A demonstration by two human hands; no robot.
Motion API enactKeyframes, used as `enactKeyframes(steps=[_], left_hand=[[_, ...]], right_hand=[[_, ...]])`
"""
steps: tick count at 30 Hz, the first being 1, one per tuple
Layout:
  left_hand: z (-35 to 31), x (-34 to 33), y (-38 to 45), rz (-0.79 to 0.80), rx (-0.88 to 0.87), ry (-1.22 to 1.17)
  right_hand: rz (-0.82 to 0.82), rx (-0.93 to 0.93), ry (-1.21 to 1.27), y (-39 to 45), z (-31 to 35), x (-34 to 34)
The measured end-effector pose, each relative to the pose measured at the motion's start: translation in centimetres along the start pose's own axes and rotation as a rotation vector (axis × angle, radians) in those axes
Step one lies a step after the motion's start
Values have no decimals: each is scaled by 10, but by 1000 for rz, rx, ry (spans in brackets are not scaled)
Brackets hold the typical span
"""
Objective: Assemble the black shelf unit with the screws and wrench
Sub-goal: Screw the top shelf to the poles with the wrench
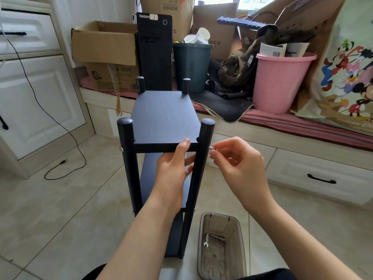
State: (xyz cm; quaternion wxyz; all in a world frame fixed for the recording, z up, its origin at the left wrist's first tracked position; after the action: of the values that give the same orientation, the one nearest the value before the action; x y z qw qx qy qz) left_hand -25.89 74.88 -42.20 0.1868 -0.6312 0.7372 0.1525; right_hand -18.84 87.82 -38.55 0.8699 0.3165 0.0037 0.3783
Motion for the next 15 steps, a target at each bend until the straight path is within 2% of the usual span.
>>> enactKeyframes(steps=[15], left_hand=[[1,0,-2,-30,-22,8]], right_hand=[[-30,89,-88,-5,5,-6]])
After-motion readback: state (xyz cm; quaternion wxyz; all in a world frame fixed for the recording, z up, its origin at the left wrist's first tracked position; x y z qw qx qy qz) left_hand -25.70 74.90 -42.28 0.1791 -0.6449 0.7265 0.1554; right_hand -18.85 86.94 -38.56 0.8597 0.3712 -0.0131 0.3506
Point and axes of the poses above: each hand's wrist, its own y-axis towards the middle knuckle, its own x-axis out of the back of the hand, z = x × y, the point moved 4 cm from there along y, towards the middle knuckle, and after that the axes turned 8 degrees about -z, right-handed, at the moved point
